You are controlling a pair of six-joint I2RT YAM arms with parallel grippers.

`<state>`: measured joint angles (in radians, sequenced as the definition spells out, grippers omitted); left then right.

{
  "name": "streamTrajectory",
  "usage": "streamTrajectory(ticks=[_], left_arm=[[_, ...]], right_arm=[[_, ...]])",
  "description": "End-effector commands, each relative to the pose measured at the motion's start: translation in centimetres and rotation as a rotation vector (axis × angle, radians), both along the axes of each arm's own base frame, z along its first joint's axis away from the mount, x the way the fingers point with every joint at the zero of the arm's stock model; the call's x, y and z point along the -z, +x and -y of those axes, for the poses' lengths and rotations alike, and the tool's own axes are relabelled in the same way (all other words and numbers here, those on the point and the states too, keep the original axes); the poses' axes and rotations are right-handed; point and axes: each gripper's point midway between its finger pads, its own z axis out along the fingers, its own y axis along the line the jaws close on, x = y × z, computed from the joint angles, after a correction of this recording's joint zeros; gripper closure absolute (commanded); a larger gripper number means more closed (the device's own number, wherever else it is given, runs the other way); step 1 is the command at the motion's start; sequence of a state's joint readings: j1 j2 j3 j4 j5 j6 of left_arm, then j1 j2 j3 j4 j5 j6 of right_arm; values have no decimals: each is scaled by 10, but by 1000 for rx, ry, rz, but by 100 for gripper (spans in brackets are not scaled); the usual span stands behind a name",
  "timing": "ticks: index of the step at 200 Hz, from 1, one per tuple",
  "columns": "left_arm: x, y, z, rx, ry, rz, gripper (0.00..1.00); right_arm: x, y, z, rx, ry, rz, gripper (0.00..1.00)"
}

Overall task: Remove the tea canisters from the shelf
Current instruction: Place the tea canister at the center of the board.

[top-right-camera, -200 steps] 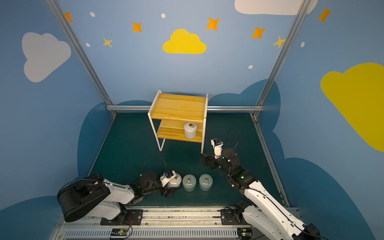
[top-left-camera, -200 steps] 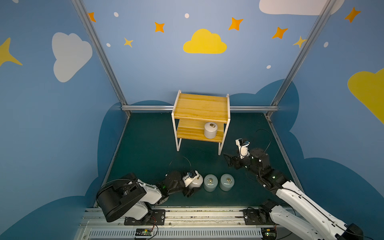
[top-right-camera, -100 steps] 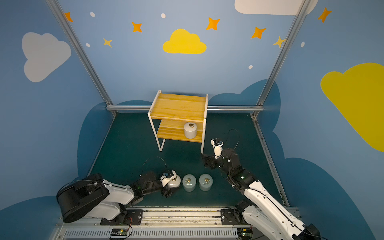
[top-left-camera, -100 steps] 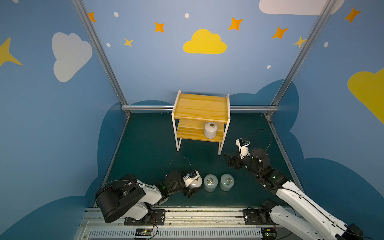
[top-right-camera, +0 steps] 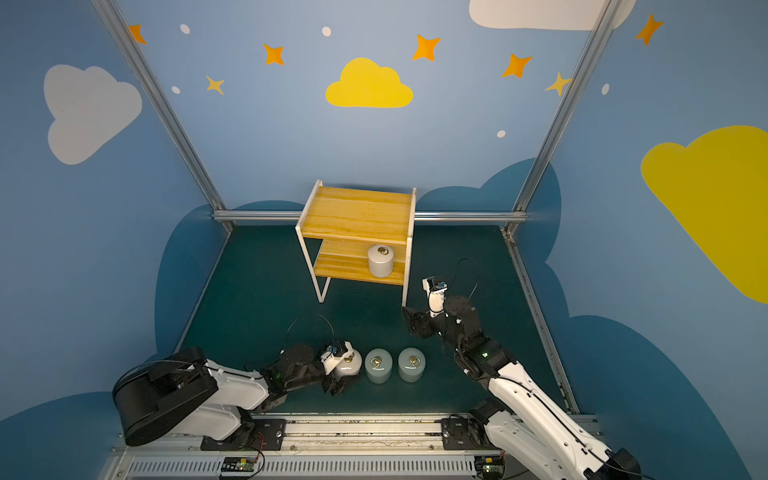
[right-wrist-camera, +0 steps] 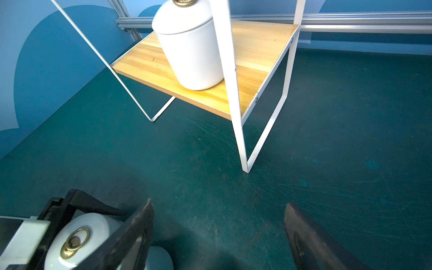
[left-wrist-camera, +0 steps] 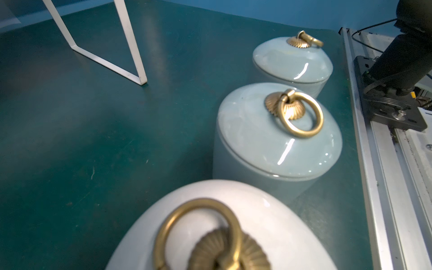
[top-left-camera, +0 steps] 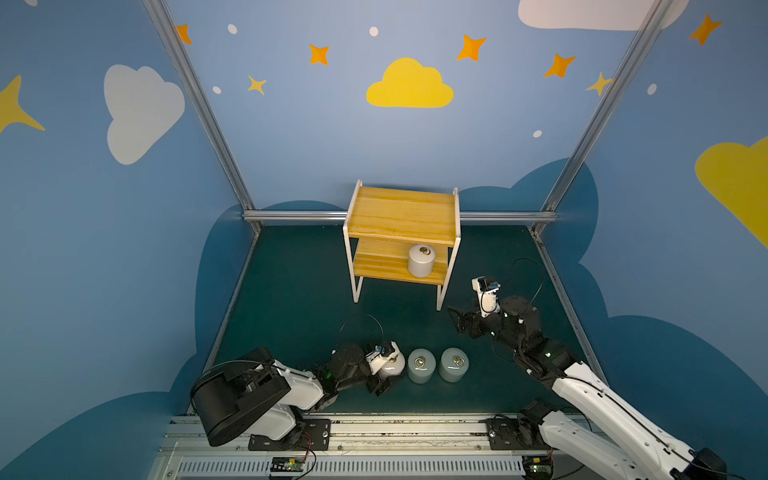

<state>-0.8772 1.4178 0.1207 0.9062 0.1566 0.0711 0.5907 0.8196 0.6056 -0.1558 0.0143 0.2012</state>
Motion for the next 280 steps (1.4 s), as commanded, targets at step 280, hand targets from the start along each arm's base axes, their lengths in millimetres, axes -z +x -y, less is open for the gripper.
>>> streamTrajectory(ticks=[280], left_arm=[[-11, 2, -14, -56, 53, -10, 11]], right_arm=[[2, -4, 2, -9, 7, -2, 11]])
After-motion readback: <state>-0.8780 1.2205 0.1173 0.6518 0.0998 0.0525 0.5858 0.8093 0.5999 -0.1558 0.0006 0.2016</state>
